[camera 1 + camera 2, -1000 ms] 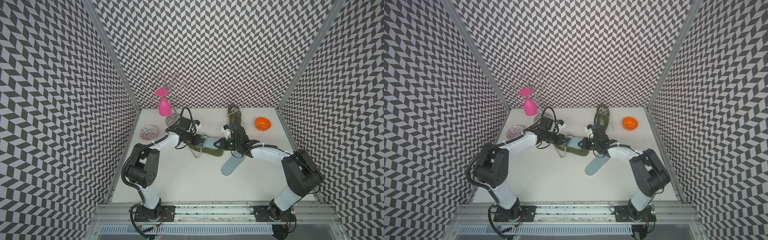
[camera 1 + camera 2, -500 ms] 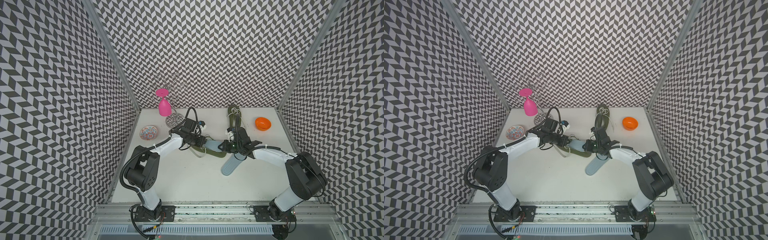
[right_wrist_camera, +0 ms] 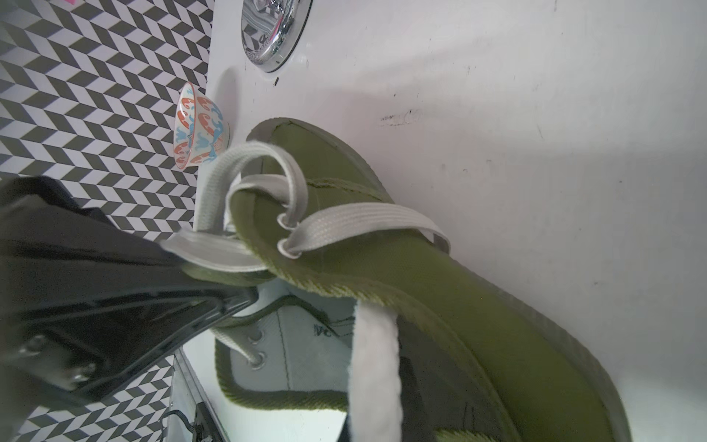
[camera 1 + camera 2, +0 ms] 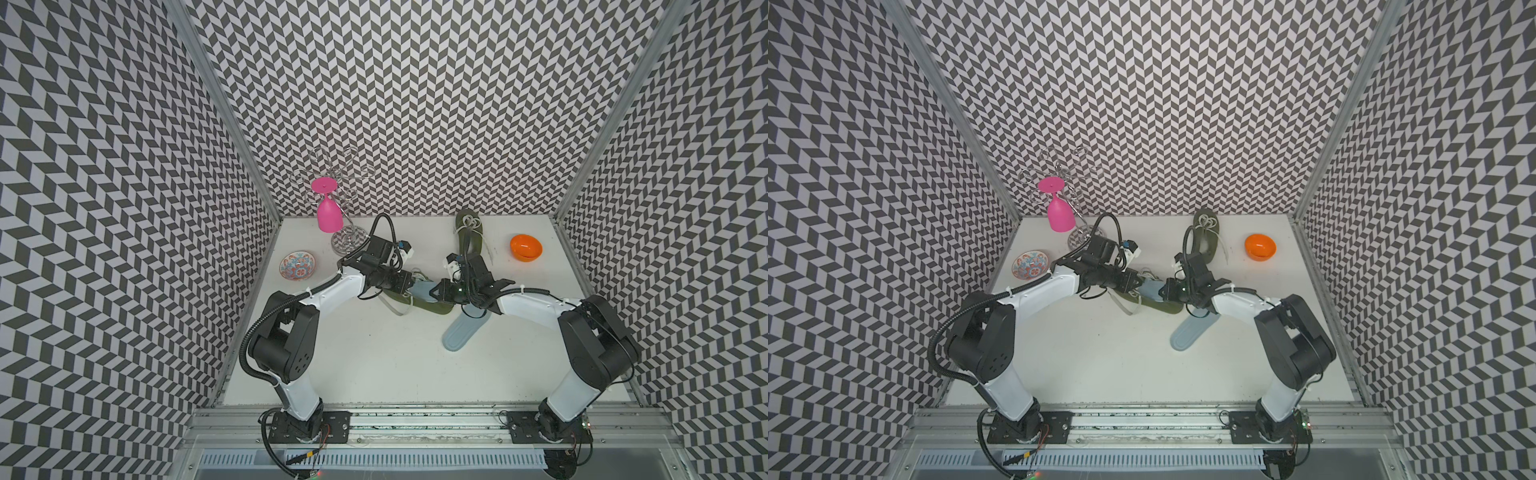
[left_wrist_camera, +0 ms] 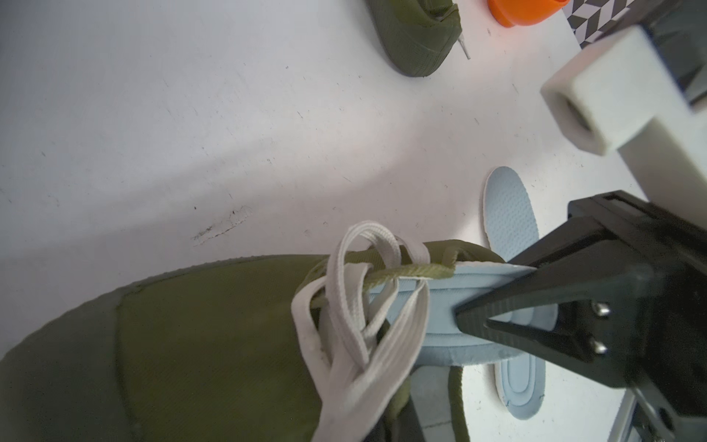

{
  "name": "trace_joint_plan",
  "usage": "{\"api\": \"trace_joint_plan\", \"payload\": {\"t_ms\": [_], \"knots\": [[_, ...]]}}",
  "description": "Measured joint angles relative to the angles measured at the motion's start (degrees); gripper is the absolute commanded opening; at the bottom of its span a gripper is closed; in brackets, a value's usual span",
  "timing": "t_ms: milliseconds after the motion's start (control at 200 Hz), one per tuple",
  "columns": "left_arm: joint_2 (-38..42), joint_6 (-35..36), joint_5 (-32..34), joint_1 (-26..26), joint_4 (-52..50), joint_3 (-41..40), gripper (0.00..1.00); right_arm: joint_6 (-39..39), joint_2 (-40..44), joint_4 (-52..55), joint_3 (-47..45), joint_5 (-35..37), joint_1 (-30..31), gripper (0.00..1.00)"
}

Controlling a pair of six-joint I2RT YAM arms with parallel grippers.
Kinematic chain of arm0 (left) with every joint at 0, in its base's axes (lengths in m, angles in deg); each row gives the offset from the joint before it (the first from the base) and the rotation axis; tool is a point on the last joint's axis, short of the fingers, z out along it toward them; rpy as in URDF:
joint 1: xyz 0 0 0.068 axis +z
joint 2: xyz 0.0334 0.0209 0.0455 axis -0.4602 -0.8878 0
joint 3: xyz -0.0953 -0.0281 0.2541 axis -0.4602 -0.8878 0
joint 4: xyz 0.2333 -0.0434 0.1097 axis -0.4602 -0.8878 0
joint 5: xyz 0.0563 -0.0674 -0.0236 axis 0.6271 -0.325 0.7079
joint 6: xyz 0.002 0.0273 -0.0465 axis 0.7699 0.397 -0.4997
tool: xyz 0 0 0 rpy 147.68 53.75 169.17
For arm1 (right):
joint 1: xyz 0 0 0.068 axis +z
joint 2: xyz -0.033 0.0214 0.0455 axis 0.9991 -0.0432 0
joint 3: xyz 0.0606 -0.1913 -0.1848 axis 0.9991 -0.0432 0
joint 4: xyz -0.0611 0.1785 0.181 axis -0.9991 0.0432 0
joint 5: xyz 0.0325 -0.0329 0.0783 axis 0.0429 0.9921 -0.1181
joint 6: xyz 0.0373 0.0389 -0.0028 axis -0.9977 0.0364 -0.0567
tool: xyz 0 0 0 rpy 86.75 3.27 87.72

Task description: Insert the insole into the shoe

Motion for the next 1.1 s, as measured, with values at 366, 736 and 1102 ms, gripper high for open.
{"api": "trace_joint_plan", "payload": {"t_ms": [366,736,1102], "knots": [[0.0,-0.13,-1.53,1.57,0.98,-0.57,0.0,1.05,-4.15,4.39,7.54,4.35,1.44,0.26],[0.76,-1.88,-1.16,0.94,1.55,-1.92,0.0,3.45,-5.27,11.04,10.14,8.92,1.29,0.53],[2.08,-4.22,3.02,0.94,3.52,-4.17,0.0,6.05,-1.18,17.49,10.45,11.45,0.42,0.62]]}}
